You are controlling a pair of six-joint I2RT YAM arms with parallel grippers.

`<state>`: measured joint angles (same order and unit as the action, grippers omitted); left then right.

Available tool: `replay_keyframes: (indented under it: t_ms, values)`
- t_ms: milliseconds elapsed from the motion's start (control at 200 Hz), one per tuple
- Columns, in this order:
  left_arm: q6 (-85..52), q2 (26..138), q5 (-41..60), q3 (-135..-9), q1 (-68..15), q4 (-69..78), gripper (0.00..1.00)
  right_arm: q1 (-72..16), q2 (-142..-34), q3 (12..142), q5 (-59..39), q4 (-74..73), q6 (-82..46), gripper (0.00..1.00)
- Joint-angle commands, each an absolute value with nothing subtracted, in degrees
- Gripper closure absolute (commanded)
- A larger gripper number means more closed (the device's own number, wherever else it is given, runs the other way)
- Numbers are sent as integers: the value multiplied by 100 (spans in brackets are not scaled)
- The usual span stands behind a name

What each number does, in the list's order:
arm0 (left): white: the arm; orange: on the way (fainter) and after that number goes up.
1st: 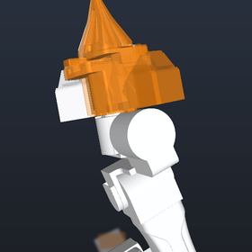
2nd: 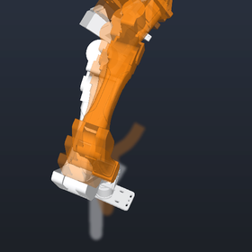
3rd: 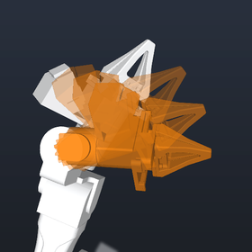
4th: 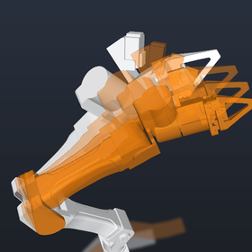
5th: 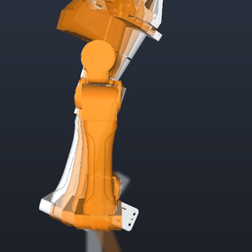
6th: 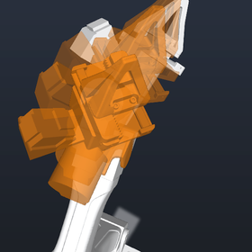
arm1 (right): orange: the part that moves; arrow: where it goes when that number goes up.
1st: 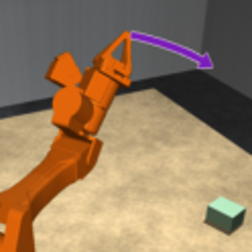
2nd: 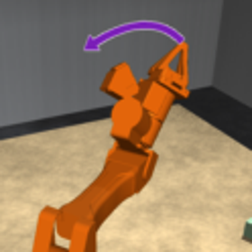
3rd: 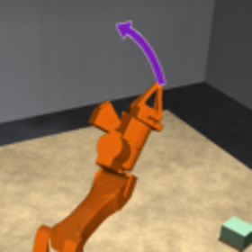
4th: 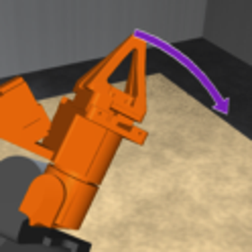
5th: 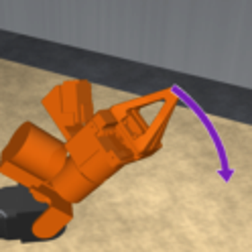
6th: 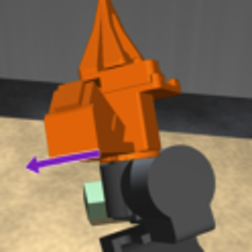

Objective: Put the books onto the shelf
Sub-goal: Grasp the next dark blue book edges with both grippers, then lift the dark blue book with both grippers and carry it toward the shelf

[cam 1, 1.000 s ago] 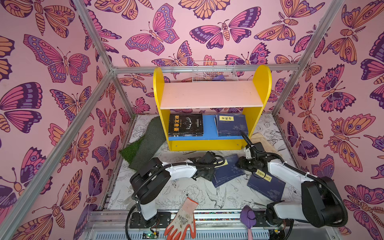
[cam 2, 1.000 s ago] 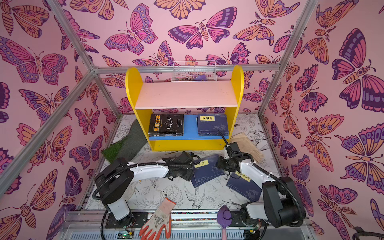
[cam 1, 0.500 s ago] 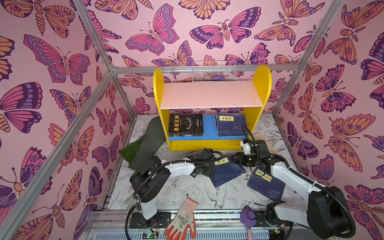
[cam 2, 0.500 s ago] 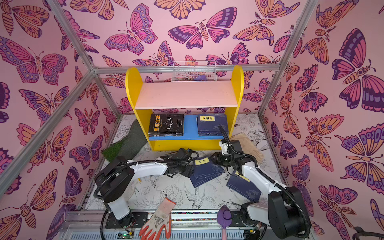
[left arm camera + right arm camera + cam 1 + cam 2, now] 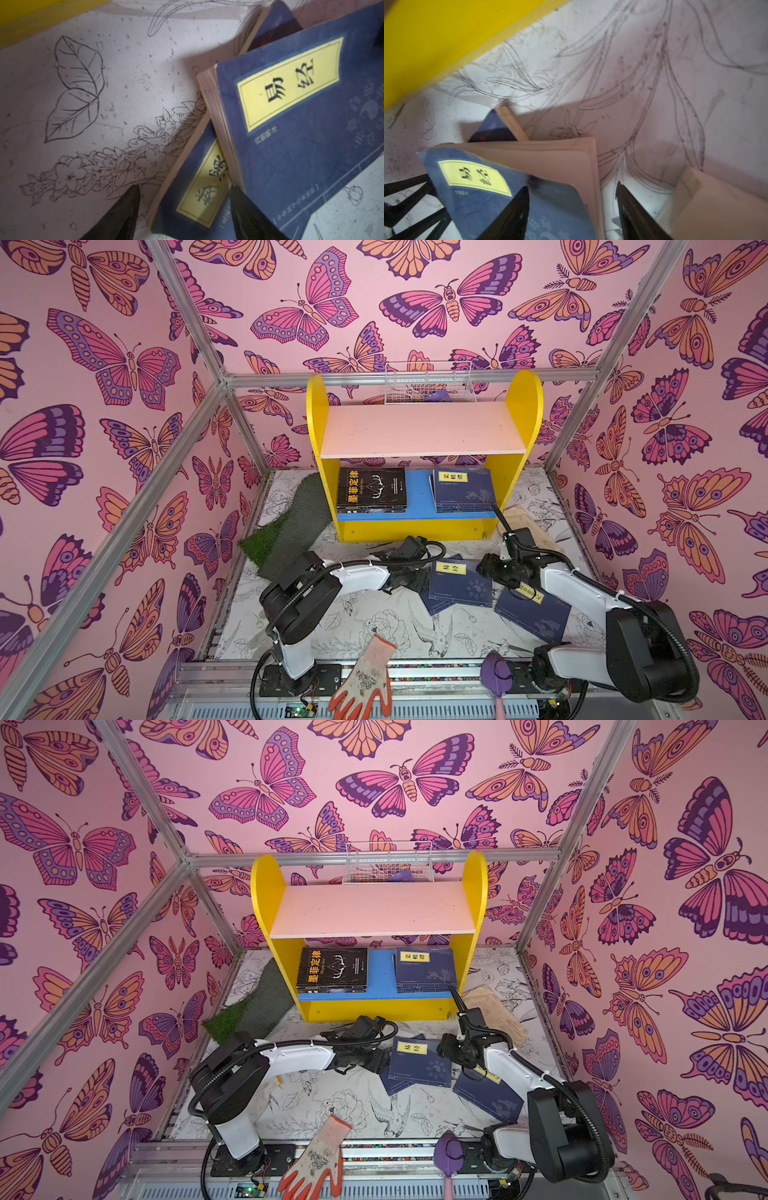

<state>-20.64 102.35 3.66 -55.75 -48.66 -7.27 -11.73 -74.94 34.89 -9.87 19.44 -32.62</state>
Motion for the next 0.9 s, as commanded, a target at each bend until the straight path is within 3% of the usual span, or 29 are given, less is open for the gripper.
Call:
replay_keyframes:
  t_ms: [0,210,391,897]
  values:
    - [-2153,10535,641,-5349,-4860,-1163,29,-1099,-7399,3404,-921,2355,-3188,30]
    - [-2145,10538,660,-5352,-4860,-1169,29,-1082,-7709,3467,-1980,2525,-2808,31]
    - [-2136,10560,707,-5379,-4860,-1170,29,-1082,-8332,3595,-2599,2239,-2790,40]
    - [-2180,10765,808,-5467,-4860,-1169,30,-1088,-6971,3640,-3489,1125,-3500,60]
